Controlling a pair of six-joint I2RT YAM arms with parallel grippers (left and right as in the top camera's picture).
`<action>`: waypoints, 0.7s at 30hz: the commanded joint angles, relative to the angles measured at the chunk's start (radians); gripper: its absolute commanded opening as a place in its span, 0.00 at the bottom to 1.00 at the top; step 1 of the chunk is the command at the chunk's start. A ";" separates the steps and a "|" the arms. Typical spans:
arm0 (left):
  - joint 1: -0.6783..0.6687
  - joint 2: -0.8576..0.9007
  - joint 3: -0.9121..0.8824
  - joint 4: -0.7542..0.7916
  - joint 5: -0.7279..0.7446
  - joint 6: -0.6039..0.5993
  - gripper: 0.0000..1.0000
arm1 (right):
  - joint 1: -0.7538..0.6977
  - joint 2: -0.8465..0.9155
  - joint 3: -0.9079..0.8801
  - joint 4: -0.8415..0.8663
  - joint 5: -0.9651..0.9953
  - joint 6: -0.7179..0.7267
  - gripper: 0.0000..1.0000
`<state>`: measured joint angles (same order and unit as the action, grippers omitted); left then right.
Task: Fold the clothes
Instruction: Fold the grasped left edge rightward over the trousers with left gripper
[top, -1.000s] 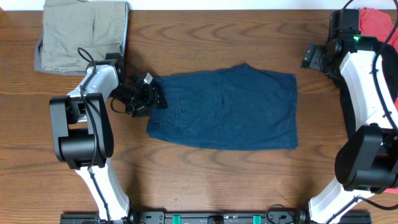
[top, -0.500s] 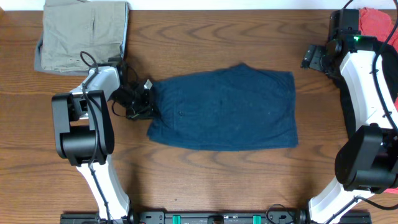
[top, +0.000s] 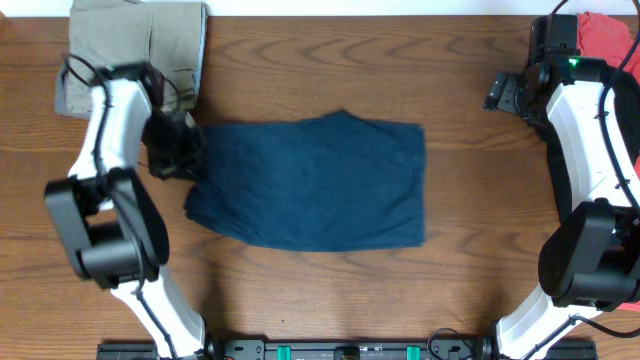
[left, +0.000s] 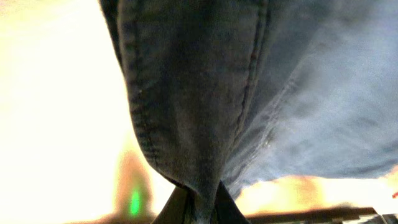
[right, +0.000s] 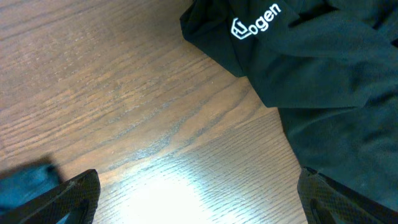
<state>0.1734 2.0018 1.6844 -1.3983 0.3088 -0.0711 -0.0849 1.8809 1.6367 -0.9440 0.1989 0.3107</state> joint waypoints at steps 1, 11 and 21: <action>-0.006 -0.074 0.132 -0.098 -0.076 -0.006 0.06 | 0.000 0.006 0.005 0.001 0.010 0.014 0.99; -0.110 -0.161 0.310 -0.237 -0.075 0.006 0.06 | 0.000 0.006 0.005 0.001 0.010 0.014 0.99; -0.278 -0.150 0.293 -0.208 -0.059 -0.014 0.06 | 0.000 0.006 0.005 0.001 0.010 0.014 0.99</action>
<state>-0.0669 1.8572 1.9755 -1.6058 0.2359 -0.0738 -0.0849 1.8809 1.6367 -0.9436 0.1986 0.3107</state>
